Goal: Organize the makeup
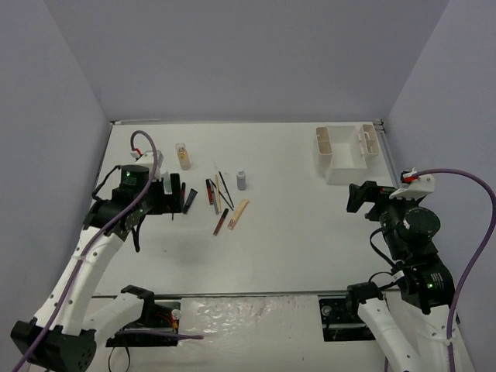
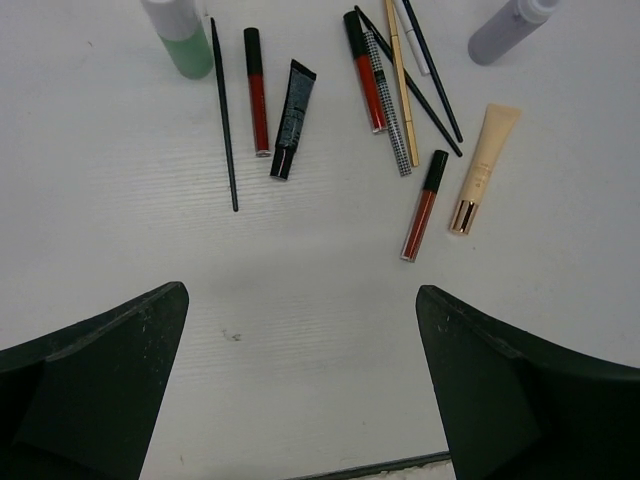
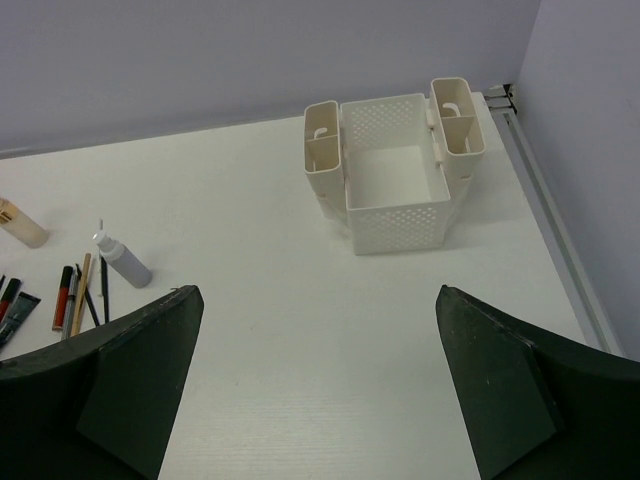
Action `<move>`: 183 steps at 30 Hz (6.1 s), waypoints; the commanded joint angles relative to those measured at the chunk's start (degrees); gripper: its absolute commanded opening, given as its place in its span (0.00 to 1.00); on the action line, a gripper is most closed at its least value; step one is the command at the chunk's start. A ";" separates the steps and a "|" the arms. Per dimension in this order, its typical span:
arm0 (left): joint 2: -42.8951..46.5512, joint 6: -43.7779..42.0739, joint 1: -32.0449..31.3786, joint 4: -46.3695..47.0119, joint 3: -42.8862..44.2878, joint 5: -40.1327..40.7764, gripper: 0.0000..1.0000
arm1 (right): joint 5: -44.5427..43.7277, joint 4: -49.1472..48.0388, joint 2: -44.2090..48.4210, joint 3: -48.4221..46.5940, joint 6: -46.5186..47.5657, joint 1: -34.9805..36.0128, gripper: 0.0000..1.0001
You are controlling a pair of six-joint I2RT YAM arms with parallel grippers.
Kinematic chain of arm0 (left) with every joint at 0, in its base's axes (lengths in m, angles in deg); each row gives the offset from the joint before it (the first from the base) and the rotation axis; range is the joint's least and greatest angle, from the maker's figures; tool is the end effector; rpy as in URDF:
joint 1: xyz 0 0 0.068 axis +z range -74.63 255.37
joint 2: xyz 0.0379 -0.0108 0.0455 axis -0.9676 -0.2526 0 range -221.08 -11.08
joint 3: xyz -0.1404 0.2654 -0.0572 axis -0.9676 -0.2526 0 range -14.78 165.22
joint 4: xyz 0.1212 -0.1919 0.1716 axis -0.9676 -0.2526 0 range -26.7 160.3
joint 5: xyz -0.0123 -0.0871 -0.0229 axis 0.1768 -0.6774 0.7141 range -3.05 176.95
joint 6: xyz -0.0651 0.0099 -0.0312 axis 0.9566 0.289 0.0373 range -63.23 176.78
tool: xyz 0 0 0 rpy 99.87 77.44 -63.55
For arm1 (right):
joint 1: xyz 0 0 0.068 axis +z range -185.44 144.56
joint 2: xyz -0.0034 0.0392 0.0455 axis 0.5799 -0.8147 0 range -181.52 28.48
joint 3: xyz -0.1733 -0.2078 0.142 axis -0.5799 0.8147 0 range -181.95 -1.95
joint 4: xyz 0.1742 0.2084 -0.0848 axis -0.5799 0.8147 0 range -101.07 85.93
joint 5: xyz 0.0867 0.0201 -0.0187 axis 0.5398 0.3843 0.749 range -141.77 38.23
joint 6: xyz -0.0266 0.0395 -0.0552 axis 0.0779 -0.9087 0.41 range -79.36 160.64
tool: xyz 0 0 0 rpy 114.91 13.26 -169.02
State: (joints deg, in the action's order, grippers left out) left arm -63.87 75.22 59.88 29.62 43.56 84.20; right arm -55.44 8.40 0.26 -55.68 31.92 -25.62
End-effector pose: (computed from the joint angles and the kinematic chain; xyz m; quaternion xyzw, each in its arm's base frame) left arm 0.2039 -0.0594 0.3592 -0.0119 0.8872 -0.1548 0.4344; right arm 0.1079 0.0147 0.4387 0.0173 0.6687 0.0986 0.7368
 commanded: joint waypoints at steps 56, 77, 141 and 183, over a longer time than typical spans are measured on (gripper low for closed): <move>-51.25 3.60 -26.20 6.97 23.66 6.50 0.75 | 1.46 -2.42 2.29 1.35 -1.89 0.37 1.00; -54.57 9.20 -28.88 7.14 24.24 5.23 0.63 | 2.48 -2.42 3.03 1.18 -2.32 0.37 1.00; -31.15 -9.05 -44.62 47.88 14.08 8.11 0.00 | 24.43 -15.24 -32.93 -5.50 -22.04 11.87 0.69; -7.45 4.71 -22.25 5.93 10.80 11.04 0.97 | -5.55 -14.42 -58.24 -33.08 -2.99 -9.63 0.00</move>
State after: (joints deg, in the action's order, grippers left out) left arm -77.61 80.00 34.34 44.60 54.08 95.78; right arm -58.53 -1.35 -51.35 -82.43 24.98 -30.26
